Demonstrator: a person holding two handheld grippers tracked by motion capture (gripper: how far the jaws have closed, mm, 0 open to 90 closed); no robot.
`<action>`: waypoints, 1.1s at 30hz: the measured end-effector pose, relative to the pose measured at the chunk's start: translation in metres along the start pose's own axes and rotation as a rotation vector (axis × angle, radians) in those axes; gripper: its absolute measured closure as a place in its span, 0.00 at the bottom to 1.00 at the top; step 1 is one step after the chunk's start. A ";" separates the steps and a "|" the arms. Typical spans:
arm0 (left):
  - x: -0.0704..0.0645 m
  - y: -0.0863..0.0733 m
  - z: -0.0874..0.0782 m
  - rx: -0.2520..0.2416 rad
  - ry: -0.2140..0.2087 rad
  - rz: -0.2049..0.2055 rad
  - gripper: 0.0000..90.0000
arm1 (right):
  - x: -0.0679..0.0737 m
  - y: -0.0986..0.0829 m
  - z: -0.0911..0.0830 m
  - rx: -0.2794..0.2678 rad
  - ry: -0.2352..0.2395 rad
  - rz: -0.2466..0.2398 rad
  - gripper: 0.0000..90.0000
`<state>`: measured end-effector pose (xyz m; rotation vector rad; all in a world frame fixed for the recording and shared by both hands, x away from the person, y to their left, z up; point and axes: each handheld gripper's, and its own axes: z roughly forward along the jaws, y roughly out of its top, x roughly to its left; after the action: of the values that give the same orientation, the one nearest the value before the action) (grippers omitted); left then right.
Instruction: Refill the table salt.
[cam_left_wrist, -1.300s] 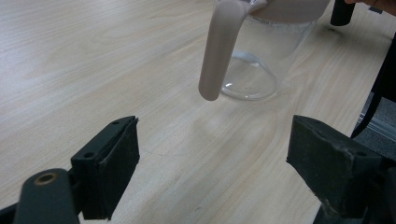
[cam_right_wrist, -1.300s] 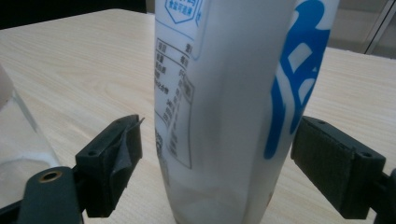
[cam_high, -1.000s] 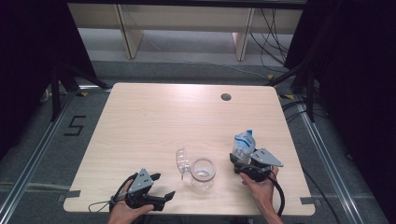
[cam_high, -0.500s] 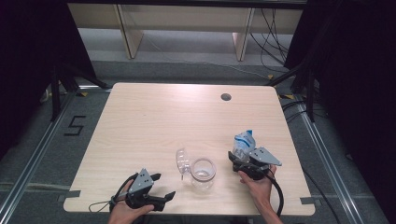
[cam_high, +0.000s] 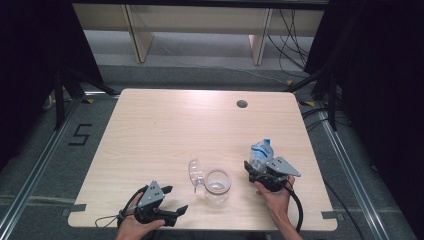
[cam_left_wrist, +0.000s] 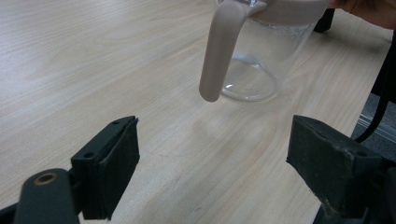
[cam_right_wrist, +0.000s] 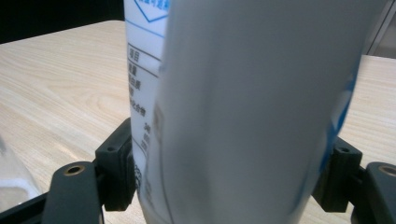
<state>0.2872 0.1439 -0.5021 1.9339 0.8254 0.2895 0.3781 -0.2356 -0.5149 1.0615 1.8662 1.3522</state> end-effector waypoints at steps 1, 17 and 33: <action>0.000 0.000 0.000 0.000 0.000 0.001 0.18 | 0.000 0.000 0.000 0.008 -0.003 0.002 0.29; 0.000 0.000 0.000 0.001 -0.001 -0.004 0.18 | -0.001 0.000 0.001 0.015 -0.003 -0.002 0.36; -0.001 0.000 -0.001 0.012 0.005 0.011 0.18 | -0.001 0.000 0.001 0.029 0.002 -0.005 0.39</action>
<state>0.2865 0.1439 -0.5017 1.9497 0.8218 0.2970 0.3791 -0.2356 -0.5150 1.0693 1.8943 1.3276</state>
